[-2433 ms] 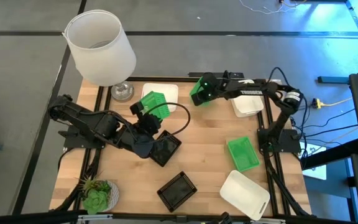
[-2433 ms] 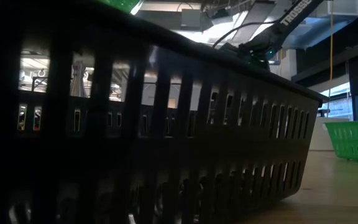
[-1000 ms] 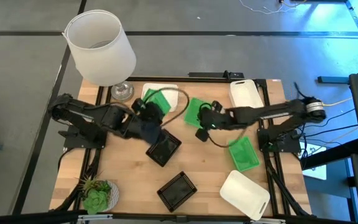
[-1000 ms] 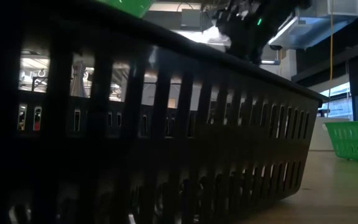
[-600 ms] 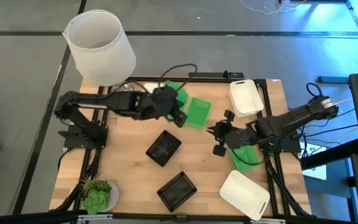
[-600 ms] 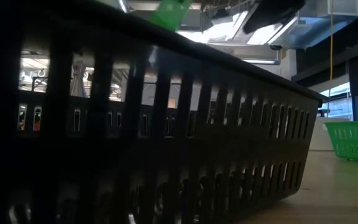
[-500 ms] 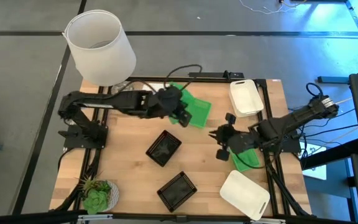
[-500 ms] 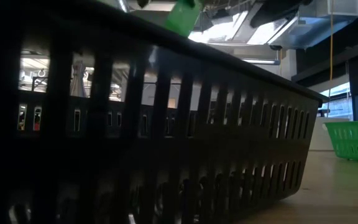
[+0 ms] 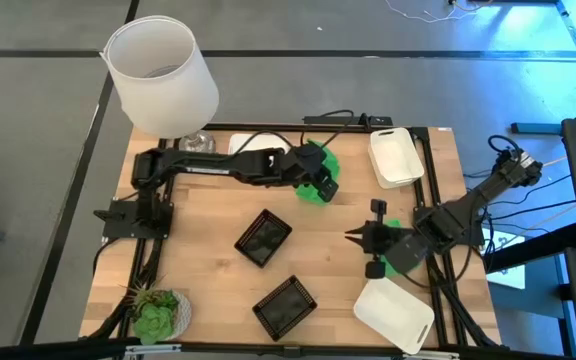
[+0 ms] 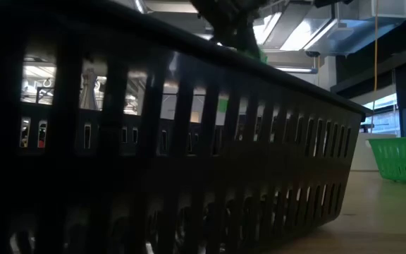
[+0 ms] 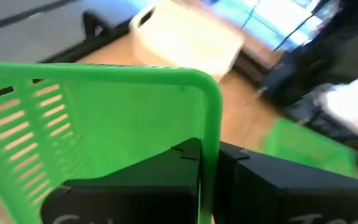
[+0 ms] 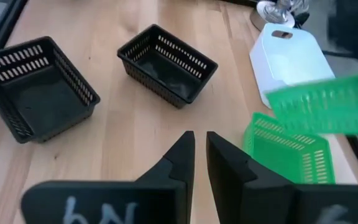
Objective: Stack baskets by color
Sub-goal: Stack the bottom left green bin on the top green bin
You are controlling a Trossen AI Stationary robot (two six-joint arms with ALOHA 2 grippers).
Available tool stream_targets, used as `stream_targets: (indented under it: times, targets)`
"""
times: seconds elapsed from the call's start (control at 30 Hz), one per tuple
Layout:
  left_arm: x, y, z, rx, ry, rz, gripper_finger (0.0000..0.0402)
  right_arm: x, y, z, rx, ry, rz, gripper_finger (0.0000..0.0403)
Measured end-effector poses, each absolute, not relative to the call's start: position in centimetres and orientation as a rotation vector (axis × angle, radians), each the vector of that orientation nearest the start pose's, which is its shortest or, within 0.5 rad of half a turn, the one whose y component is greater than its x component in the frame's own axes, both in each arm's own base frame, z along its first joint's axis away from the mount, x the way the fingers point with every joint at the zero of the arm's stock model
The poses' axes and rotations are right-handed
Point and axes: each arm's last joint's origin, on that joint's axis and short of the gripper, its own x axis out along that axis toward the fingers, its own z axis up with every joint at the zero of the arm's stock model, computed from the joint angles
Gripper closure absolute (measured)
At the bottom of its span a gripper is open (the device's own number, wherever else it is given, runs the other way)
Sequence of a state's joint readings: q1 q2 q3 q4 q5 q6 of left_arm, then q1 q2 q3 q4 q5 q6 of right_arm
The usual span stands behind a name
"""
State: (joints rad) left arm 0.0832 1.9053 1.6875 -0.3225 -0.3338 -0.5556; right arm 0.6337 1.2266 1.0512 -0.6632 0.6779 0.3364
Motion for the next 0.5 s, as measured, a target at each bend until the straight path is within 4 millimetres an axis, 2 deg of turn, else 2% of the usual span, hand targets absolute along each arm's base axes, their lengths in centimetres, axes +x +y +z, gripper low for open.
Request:
stream_targets:
  times: [0.17,0.3,0.5]
  targets:
    - [45.4,6.0,28.6,-0.51,0.414,0.505,0.0402,19.9,13.8,30.1,-0.233,0.624,-0.155,0.036]
    - [45.9,6.9,27.3,-0.523,0.435,0.522,0.0402,19.5,14.2,30.1,-0.248,0.619,-0.145,0.036]
    - [45.8,7.4,26.9,-0.532,0.444,0.554,0.0402,19.4,14.4,30.1,-0.251,0.618,-0.135,0.036]
